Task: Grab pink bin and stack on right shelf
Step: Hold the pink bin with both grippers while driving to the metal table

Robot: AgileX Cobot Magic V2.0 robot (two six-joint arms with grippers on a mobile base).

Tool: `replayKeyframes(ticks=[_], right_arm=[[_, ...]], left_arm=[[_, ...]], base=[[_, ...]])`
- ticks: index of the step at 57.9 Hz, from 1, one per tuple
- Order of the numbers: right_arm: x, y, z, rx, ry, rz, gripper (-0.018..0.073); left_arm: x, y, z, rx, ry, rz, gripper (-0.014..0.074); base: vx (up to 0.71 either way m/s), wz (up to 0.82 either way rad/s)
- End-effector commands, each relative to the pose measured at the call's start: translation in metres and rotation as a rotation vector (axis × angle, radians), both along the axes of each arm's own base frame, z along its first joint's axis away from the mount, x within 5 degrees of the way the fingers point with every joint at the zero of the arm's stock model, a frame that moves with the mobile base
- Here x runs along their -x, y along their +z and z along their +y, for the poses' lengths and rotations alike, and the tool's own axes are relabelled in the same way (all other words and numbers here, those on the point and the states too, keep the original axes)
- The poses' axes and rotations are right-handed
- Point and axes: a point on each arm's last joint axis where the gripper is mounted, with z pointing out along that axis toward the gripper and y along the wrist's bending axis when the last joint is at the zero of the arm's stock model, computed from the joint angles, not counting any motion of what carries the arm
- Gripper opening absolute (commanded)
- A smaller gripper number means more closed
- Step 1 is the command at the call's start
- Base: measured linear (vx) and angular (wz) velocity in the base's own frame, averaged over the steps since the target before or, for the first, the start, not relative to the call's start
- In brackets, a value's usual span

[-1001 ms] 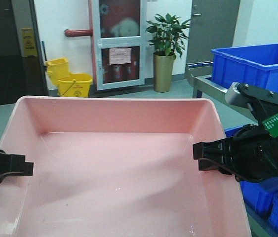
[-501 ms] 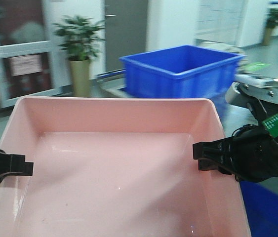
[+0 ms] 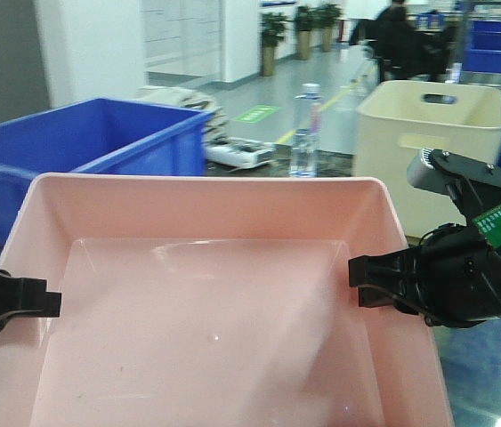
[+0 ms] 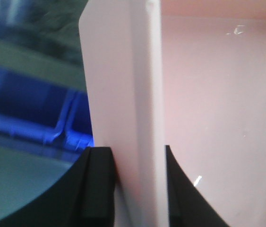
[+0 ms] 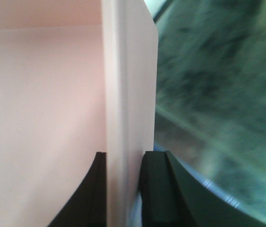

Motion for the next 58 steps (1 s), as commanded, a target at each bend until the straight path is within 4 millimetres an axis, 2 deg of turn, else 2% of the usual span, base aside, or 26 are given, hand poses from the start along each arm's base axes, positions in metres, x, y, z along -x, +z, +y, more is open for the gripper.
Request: replayKeyframes(ticks=[1, 41, 58], right_arm=[[-0.0003, 0.0261, -0.0103, 0.003, -0.044, -0.173, -0.0008], [-0.0003, 0.0261, -0.0103, 0.003, -0.044, -0.173, -0.0008], [-0.0003, 0.0261, -0.0103, 0.003, -0.044, -0.173, -0.0008]], left_arm=[[0.0035, 0.0194, 0.0038, 0.025, 0.029, -0.107, -0.0001], [0.0035, 0.0195, 0.0038, 0.025, 0.029, -0.107, -0.0001], [0.0035, 0.0195, 0.0038, 0.025, 0.029, -0.107, -0.0001]], base=[[0.34, -0.67], [0.26, -0.54], [0.14, -0.34]])
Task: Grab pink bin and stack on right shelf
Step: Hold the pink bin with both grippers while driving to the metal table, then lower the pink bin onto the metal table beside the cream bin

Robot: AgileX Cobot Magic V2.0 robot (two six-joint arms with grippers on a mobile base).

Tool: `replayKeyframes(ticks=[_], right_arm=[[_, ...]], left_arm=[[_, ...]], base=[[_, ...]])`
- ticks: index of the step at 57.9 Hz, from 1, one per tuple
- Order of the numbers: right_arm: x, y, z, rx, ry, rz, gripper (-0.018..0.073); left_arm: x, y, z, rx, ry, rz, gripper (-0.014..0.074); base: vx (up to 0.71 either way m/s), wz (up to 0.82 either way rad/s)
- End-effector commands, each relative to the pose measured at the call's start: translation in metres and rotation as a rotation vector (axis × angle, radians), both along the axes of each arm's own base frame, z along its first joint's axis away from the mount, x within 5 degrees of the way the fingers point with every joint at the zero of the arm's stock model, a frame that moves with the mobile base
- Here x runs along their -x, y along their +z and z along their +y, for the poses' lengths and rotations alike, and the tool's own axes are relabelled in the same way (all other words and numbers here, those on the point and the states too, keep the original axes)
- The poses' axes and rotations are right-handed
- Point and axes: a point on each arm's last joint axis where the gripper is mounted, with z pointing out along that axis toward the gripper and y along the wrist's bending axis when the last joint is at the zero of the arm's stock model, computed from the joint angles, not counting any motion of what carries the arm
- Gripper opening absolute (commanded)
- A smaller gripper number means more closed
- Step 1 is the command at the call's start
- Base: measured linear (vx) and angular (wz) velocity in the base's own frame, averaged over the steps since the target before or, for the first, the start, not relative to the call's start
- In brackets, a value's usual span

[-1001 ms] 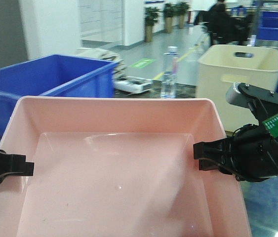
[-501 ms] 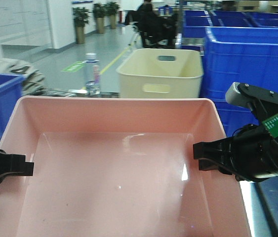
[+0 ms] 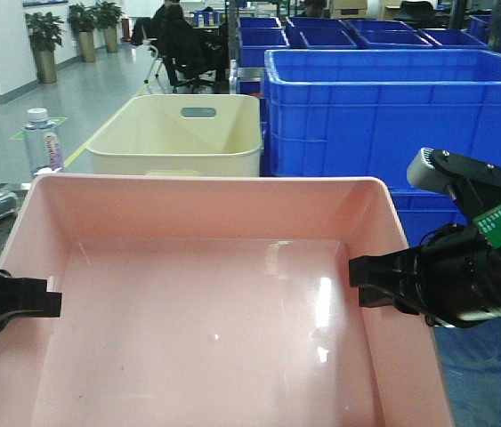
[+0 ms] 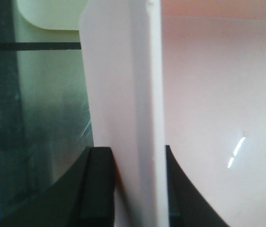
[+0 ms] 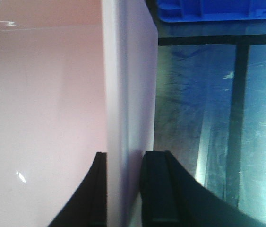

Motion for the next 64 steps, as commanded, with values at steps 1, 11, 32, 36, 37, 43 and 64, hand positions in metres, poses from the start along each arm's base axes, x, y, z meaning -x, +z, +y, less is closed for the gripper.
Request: replayKeyframes(ticks=[1, 11, 32, 36, 37, 43, 64], right_arm=[[0.0, 0.026, -0.01, 0.001, -0.044, -0.172, -0.0008], [0.0, 0.026, -0.01, 0.001, -0.044, -0.172, -0.0008], [-0.001, 0.027, -0.01, -0.003, -0.045, -0.183, -0.0008], [-0.001, 0.027, -0.01, -0.003, -0.045, -0.183, -0.0008], [-0.001, 0.027, -0.01, -0.004, -0.045, -0.183, -0.0008], [-0.001, 0.027, -0.01, -0.005, -0.045, -0.182, -0.0008], [-0.018, 0.01, -0.005, 0.002, -0.046, -0.131, -0.0008]], left_arm=[[0.003, 0.019, 0.004, 0.024, 0.029, -0.108, -0.0001], [0.003, 0.019, 0.004, 0.024, 0.029, -0.108, -0.0001], [0.003, 0.019, 0.004, 0.024, 0.029, -0.108, -0.0001], [0.003, 0.019, 0.004, 0.024, 0.029, -0.108, -0.0001], [0.003, 0.019, 0.004, 0.024, 0.029, -0.108, -0.0001], [0.003, 0.02, 0.004, 0.025, 0.029, -0.108, -0.0001], [-0.015, 0.003, 0.002, -0.013, 0.037, -0.043, 0.0002]], base=[[0.09, -0.2], [0.06, -0.14], [0.01, -0.04], [0.0, 0.0], [0.0, 0.0], [0.0, 0.0], [0.0, 0.0]])
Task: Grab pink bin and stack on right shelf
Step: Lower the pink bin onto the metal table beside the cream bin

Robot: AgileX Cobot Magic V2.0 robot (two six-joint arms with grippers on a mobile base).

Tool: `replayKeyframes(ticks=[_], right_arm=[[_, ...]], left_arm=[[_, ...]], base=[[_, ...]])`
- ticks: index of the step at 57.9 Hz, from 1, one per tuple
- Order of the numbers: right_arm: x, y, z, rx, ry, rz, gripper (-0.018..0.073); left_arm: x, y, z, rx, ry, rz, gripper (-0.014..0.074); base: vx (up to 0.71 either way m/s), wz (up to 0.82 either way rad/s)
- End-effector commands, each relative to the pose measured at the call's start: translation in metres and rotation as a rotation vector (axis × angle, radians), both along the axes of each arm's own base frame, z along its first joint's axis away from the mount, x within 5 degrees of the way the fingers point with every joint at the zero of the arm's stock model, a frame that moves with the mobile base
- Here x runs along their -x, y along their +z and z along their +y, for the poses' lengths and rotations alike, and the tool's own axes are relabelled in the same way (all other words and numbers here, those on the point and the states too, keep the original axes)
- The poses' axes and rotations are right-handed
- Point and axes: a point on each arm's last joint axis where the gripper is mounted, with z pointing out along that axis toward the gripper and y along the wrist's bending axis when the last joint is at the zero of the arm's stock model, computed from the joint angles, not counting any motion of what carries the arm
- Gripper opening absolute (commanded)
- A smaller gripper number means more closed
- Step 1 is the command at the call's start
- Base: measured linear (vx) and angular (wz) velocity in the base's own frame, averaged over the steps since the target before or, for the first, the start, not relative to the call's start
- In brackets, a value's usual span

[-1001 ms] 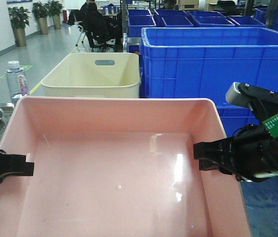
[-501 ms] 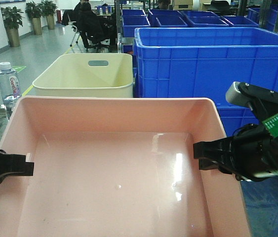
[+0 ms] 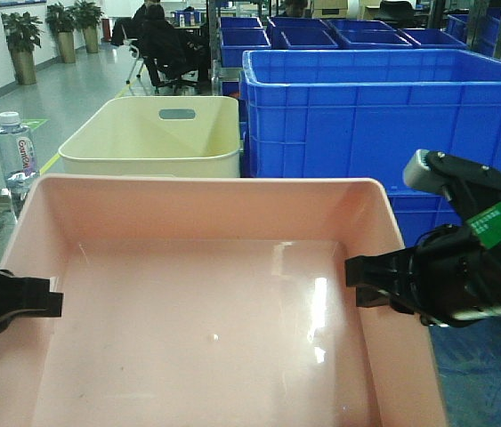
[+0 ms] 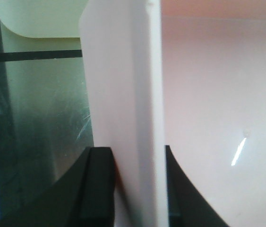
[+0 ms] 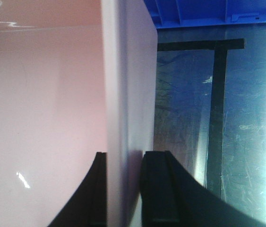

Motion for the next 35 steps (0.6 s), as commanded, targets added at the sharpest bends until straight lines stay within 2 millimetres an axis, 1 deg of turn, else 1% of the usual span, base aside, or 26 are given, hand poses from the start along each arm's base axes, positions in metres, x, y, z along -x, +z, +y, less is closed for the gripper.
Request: replayKeyframes(ticks=[1, 5, 12, 19, 24, 28, 35], right_arm=[[-0.011, 0.016, -0.007, -0.001, -0.043, -0.141, -0.0008], [-0.019, 0.007, -0.004, 0.002, -0.042, -0.107, -0.0004], [-0.031, -0.009, 0.0, 0.014, -0.04, -0.056, 0.0013], [-0.042, -0.024, 0.003, 0.036, -0.03, -0.021, 0.0056], [-0.047, -0.03, 0.004, 0.04, -0.03, -0.009, 0.0103], [-0.051, -0.034, 0.005, 0.044, -0.03, -0.006, 0.0155], [-0.054, -0.038, 0.006, 0.045, -0.03, -0.01, 0.0281]], left_arm=[[-0.009, 0.007, 0.002, -0.007, 0.028, -0.053, 0.0003], [-0.017, -0.004, 0.0, -0.017, 0.023, 0.01, 0.0011], [-0.03, -0.019, -0.003, -0.031, 0.02, 0.072, 0.0039], [-0.039, -0.031, -0.005, -0.039, 0.021, 0.113, 0.0094], [-0.045, -0.037, -0.006, -0.045, 0.021, 0.137, 0.0152], [-0.048, -0.042, -0.007, -0.049, 0.02, 0.154, 0.0221], [-0.053, -0.048, -0.008, -0.052, 0.021, 0.172, 0.0348]], base=[[0.0, 0.0], [0.0, 0.0], [0.0, 0.0], [0.0, 0.0], [0.0, 0.0], [0.0, 0.0], [0.0, 0.0]])
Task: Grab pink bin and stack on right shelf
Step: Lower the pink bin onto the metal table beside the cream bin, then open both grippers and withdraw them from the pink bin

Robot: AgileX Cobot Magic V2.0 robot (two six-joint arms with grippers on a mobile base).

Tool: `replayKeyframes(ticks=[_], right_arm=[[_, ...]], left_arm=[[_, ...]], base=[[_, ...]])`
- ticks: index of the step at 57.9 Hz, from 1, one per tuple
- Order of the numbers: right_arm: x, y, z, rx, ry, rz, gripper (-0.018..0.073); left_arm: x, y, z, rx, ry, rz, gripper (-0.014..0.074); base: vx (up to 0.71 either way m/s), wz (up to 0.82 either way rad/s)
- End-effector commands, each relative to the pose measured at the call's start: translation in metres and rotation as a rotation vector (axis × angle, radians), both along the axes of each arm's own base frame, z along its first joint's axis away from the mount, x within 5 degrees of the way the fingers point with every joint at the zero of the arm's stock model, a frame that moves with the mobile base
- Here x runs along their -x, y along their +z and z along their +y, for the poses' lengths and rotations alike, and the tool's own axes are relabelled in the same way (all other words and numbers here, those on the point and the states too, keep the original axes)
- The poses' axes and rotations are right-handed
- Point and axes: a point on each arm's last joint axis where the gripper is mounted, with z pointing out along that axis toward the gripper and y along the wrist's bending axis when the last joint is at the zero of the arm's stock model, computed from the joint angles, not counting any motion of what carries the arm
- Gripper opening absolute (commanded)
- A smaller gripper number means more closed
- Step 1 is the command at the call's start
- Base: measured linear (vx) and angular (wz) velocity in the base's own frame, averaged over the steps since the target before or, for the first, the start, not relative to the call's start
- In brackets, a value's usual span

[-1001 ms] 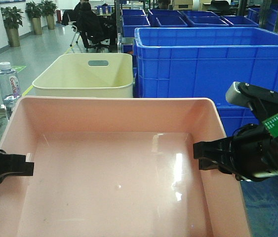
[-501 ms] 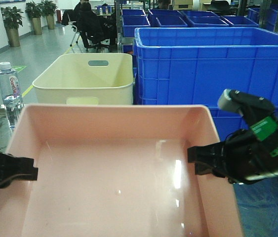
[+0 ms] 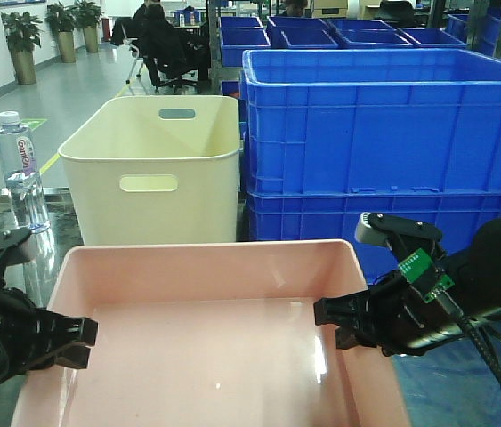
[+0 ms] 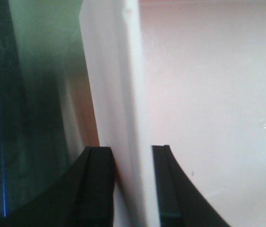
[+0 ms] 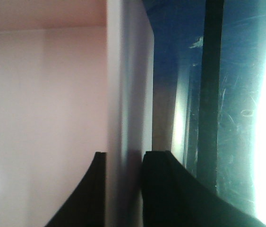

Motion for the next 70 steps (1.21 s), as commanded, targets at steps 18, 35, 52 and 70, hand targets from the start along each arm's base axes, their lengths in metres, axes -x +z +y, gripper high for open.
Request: replayKeyframes(ticks=[18, 35, 52, 70], right_arm=[[-0.004, 0.029, -0.008, -0.021, -0.023, -0.173, 0.0462], [0.033, 0.093, -0.025, 0.023, -0.017, -0.462, 0.034], [0.069, 0.127, -0.039, 0.055, -0.019, -0.592, 0.0028], [0.07, 0.126, -0.039, 0.058, -0.018, -0.576, -0.0014]], left_arm=[[-0.005, 0.021, 0.002, 0.038, 0.038, -0.129, 0.0497], [0.027, 0.082, 0.015, 0.072, 0.083, -0.484, 0.0381], [0.094, 0.148, 0.033, -0.002, 0.038, -0.915, -0.0001], [0.105, 0.153, 0.035, -0.001, 0.034, -0.94, -0.0011]], base=[[0.0, 0.0], [0.0, 0.0], [0.0, 0.0], [0.0, 0.0]])
